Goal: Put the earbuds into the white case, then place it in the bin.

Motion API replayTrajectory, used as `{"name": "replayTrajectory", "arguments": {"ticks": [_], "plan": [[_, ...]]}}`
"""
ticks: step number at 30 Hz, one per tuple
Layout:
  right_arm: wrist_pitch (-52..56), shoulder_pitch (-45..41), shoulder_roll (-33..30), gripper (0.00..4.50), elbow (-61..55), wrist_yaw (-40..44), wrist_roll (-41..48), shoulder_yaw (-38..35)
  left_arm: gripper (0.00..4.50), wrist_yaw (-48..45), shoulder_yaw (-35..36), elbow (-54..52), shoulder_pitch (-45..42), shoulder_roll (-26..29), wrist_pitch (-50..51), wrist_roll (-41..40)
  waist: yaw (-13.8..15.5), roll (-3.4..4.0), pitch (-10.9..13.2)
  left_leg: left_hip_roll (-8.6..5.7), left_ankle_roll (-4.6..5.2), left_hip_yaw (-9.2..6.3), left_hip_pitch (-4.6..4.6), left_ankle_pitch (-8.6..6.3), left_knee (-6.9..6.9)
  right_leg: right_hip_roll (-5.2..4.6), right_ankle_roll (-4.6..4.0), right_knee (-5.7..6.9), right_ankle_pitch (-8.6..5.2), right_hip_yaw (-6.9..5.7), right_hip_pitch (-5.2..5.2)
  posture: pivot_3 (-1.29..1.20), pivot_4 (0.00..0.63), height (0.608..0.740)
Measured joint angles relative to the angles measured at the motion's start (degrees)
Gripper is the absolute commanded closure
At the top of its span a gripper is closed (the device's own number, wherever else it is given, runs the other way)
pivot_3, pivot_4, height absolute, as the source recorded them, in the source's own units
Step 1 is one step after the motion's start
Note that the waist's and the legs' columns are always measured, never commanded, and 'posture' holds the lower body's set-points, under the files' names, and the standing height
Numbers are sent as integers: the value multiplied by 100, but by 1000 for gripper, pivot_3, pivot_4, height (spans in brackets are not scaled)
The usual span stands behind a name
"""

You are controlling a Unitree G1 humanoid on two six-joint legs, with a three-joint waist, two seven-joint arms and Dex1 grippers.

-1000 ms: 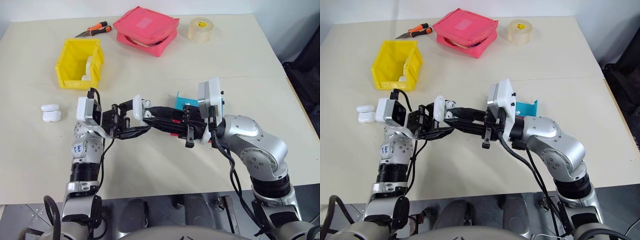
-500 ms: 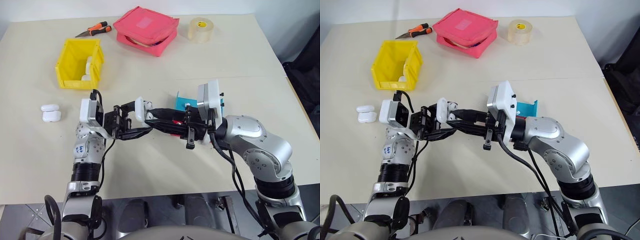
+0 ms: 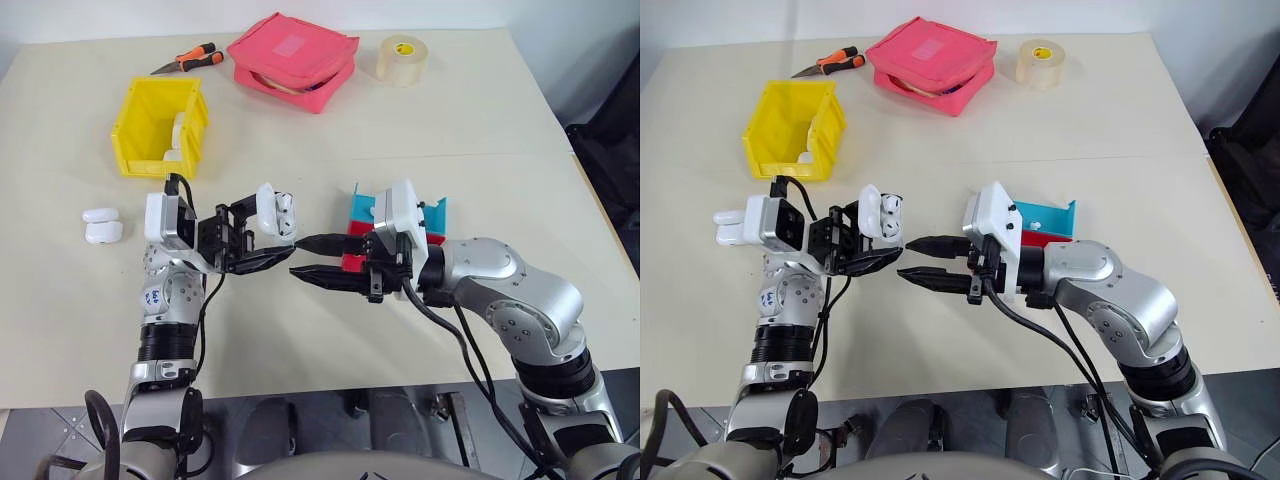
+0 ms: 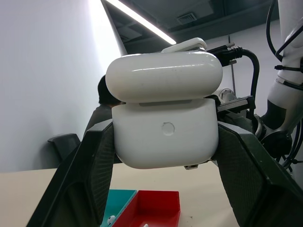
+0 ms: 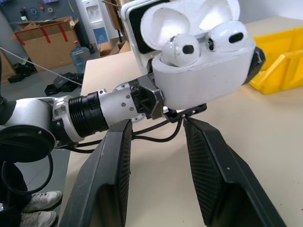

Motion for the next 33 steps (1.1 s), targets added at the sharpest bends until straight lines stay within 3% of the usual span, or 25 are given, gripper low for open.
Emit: {"name": "replayTrajectory", "arguments": {"ticks": [8,11,15,19,21,27,33], "plan": [[114,6,-808,2699,-5,16,-185,-467,1707,135,-125,46,-25,669,-4,546,15,0,0,0,0,0,0,0,-1,0,0,-1,0,0,0,0,150,740],[238,-139,-1031,3254,-8,-24,-280,-533,1707,352,-383,183,-152,902,-140,1143,28,0,0,-1,0,1,0,0,-1,0,0,0,0,1,0,0,150,740],[586,-840,-1024,4485,-26,-323,-280,-537,1707,581,-716,323,-307,989,-427,1728,20,1,0,0,0,2,-5,0,-1,0,-2,1,1,2,-10,0,150,740],[1333,-1783,-910,4485,-25,-653,-294,-249,1707,737,-897,478,-487,967,-658,1981,11,0,0,1,0,4,-8,0,-2,0,-2,2,1,2,-15,0,150,740],[1723,-2104,-892,4485,40,-701,-473,242,1707,880,-946,654,-580,954,-673,2103,7,0,0,0,0,6,-12,0,-1,0,-2,2,1,4,-17,0,150,740],[1795,-2397,-625,4485,361,-635,-928,874,1707,1079,-1130,807,-672,951,-703,2338,-10,0,0,-1,1,8,-17,1,0,0,-1,3,2,3,-23,0,150,740],[1571,-2722,-354,4485,711,-382,-1280,1042,1707,1136,-1158,909,-713,945,-826,2387,-24,0,0,-1,1,10,-18,1,0,0,-1,7,2,3,-28,0,150,740]]}}
